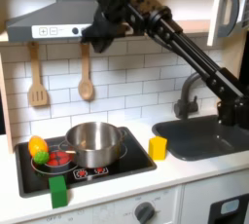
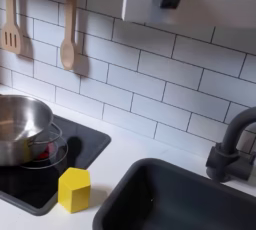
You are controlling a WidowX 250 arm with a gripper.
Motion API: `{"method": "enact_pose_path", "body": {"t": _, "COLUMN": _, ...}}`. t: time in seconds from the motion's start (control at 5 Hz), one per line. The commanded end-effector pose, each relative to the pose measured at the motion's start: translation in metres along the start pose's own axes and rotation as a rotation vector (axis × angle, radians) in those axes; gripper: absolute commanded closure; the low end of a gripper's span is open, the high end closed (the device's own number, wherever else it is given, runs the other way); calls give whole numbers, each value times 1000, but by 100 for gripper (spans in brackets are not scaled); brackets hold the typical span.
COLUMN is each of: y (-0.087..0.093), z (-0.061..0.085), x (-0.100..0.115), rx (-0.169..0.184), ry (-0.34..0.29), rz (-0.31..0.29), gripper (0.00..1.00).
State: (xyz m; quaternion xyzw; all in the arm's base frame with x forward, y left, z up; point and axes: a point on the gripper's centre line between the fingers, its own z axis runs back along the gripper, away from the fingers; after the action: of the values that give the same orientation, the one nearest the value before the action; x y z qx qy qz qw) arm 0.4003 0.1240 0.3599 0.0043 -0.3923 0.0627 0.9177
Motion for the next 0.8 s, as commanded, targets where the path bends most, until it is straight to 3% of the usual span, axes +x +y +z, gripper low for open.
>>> {"method": "enact_pose_path", "body": {"t": 0.0, "y": -15, "z": 20, "x": -39, "rx": -22, "ry": 58, "rz": -39, "gripper": 100}}
{"method": "enact_pose_path", "body": {"t": 0.6, "y": -29, "z": 24, "x": -90, "rx": -56, "ry": 192, "rz": -58, "gripper": 100}}
